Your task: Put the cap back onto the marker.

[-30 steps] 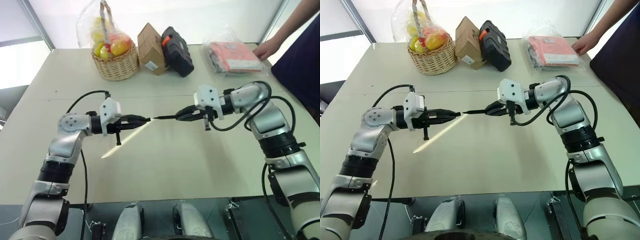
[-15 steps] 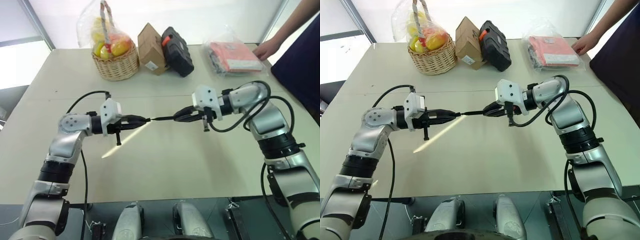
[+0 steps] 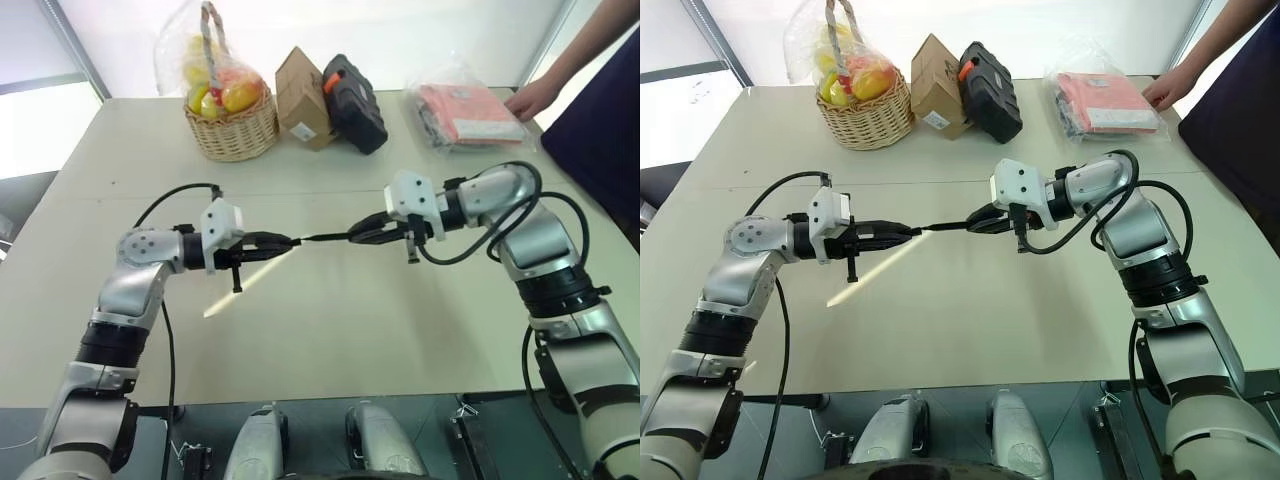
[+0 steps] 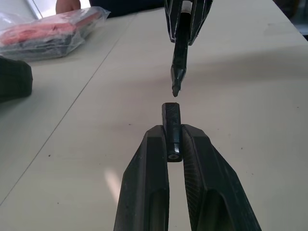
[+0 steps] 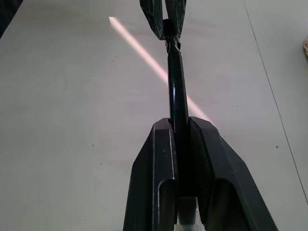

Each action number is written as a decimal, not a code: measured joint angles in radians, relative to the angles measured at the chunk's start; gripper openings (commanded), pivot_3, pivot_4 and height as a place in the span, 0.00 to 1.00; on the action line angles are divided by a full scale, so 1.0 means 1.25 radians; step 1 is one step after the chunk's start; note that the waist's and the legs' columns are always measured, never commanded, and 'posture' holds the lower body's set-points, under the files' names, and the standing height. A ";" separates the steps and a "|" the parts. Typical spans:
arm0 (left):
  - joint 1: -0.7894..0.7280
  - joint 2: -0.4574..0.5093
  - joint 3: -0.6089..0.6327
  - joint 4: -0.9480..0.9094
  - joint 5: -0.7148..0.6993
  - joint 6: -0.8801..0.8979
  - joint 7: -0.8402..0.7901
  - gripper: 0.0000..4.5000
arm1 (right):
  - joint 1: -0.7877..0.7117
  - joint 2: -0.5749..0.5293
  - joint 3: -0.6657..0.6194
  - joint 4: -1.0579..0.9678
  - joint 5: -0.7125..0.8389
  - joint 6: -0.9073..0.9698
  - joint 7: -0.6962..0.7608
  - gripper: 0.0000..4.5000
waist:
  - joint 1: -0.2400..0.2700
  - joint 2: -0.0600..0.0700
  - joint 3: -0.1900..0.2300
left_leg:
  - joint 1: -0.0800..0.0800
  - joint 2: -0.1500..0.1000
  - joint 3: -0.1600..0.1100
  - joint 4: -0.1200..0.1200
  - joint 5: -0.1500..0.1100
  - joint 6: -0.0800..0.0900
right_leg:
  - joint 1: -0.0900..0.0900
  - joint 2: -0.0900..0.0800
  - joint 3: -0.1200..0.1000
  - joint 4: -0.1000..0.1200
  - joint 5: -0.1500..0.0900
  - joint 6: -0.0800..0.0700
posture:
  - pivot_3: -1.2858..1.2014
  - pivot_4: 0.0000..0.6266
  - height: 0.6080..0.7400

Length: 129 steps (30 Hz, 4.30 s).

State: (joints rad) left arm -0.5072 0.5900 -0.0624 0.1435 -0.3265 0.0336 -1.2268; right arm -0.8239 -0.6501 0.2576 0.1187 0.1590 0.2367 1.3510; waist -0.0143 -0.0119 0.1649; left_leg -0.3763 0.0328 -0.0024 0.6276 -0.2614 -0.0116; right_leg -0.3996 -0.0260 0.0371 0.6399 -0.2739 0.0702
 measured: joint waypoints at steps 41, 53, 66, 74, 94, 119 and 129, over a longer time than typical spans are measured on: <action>0.023 0.005 -0.002 -0.056 0.000 0.024 -0.010 0.00 | 0.010 -0.008 0.006 0.000 -0.014 -0.004 0.008 0.01 | -0.001 0.000 0.000 | 0.001 0.000 0.000 0.002 0.000 0.000 | -0.001 0.000 0.000 0.004 0.000 0.000 | 0.52 0.24 1.00; 0.026 0.014 -0.002 -0.055 0.000 0.022 -0.011 0.00 | 0.015 -0.015 0.006 -0.004 -0.013 0.000 0.010 0.01 | 0.000 0.000 0.000 | 0.001 0.000 0.000 0.002 0.000 0.000 | -0.001 0.000 0.000 0.004 0.000 0.000 | 0.52 0.24 1.00; 0.026 0.014 -0.002 -0.055 0.000 0.022 -0.009 0.00 | 0.030 -0.015 0.006 -0.037 -0.006 0.017 0.010 0.01 | 0.000 0.000 0.000 | 0.001 0.000 0.000 0.002 0.000 0.000 | -0.001 0.000 0.000 0.004 0.000 0.000 | 0.52 0.24 1.00; 0.027 0.014 -0.003 -0.055 0.000 0.022 -0.009 0.00 | 0.030 -0.015 0.006 -0.037 -0.005 0.017 0.010 0.01 | 0.000 0.000 0.000 | 0.001 0.000 0.000 0.002 0.000 0.000 | -0.001 0.000 0.000 0.004 0.000 0.000 | 0.52 0.24 1.00; 0.027 0.005 -0.020 -0.054 0.005 0.016 -0.012 0.00 | 0.041 -0.016 0.006 -0.063 -0.001 0.044 0.008 0.01 | 0.000 0.000 0.000 | 0.001 0.000 0.000 0.002 0.000 0.000 | -0.001 0.000 0.000 0.004 0.000 0.000 | 0.52 0.24 1.00; 0.017 0.001 -0.028 -0.073 0.018 -0.008 -0.049 0.00 | 0.044 0.008 0.017 -0.067 -0.018 0.015 0.013 0.01 | -0.001 0.000 0.000 | 0.001 0.000 0.000 0.002 0.000 0.000 | -0.001 0.001 0.000 0.004 0.000 0.000 | 0.52 0.24 1.00; 0.020 0.005 -0.028 -0.089 0.018 0.017 -0.042 0.00 | 0.043 0.011 0.019 -0.057 -0.018 0.002 0.016 0.01 | -0.001 0.000 0.000 | 0.001 0.000 0.000 0.001 0.000 0.000 | -0.001 0.001 0.000 0.004 0.000 0.000 | 0.52 0.24 1.00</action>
State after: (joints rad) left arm -0.4816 0.5961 -0.0969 0.0326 -0.3043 0.0548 -1.2792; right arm -0.7703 -0.6363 0.2811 0.0471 0.1366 0.2397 1.3716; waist -0.0154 -0.0120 0.1650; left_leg -0.3754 0.0326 -0.0025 0.6294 -0.2613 -0.0115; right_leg -0.4008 -0.0253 0.0373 0.6453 -0.2743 0.0699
